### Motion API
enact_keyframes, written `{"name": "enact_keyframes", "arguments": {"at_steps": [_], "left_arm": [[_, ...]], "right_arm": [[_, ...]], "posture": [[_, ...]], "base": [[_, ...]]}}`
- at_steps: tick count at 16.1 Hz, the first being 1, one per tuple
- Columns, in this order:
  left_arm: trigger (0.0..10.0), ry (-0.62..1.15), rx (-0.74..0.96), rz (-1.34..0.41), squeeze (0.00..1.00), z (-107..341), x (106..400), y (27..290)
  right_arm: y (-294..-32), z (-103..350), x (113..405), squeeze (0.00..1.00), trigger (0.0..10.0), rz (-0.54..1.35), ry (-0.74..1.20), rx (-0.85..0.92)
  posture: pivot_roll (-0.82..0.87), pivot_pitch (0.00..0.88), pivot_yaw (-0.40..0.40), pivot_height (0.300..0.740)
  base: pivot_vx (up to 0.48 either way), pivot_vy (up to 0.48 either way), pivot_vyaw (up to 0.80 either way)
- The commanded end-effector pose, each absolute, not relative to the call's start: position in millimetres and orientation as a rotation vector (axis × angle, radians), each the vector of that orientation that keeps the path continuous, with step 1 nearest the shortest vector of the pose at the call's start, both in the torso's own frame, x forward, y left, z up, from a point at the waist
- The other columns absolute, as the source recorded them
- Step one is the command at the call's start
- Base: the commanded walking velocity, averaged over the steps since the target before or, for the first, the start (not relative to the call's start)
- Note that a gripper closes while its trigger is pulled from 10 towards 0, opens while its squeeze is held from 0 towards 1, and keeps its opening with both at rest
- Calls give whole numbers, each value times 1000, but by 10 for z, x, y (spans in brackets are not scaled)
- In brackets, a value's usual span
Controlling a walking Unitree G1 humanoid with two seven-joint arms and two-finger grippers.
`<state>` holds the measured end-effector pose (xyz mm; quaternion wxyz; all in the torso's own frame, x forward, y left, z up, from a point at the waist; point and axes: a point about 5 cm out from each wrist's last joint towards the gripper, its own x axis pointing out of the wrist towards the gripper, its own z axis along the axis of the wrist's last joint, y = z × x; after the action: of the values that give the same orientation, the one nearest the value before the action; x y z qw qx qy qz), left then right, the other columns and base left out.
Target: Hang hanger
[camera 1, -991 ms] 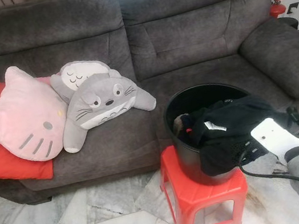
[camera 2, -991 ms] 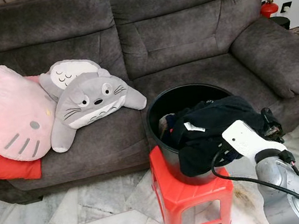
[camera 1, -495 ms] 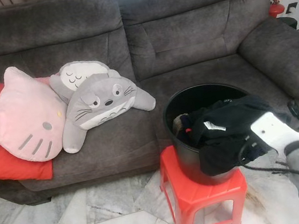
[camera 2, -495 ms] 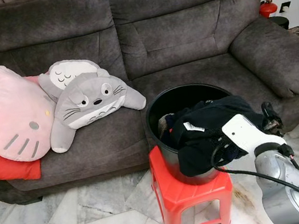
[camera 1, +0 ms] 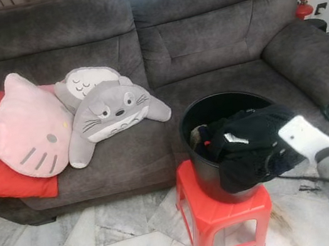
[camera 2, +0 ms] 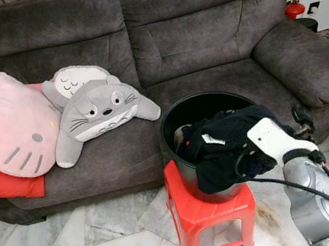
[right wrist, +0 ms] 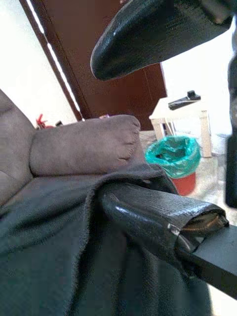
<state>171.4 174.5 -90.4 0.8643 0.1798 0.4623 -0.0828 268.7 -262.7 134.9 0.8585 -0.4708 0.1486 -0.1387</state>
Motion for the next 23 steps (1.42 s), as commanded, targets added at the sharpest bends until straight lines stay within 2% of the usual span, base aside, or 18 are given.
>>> {"name": "enact_keyframes", "arguments": {"at_steps": [1, 10, 19, 23], "left_arm": [[10000, 988, 384, -165, 0, -919, 1681, 1771], [10000, 988, 390, -169, 0, -921, 1674, 1773], [10000, 986, 389, -165, 0, -919, 1677, 1773], [10000, 986, 386, -165, 0, -917, 1684, 1769]], "right_arm": [[-2645, 1375, 2709, 0, 10000, -301, 299, -977], [-2567, 1206, 2756, 0, 10000, -218, 359, -930], [-2611, 1200, 2796, 0, 10000, -242, 367, -938], [-2663, 1089, 2795, 0, 10000, -237, 441, -918]], "posture": [[-271, 6, 59, 740], [-267, 0, 62, 740], [-263, 0, 62, 740], [-260, 0, 63, 740]], "base": [[0, 0, 0], [0, 0, 0], [0, 0, 0], [0, 0, 0]]}}
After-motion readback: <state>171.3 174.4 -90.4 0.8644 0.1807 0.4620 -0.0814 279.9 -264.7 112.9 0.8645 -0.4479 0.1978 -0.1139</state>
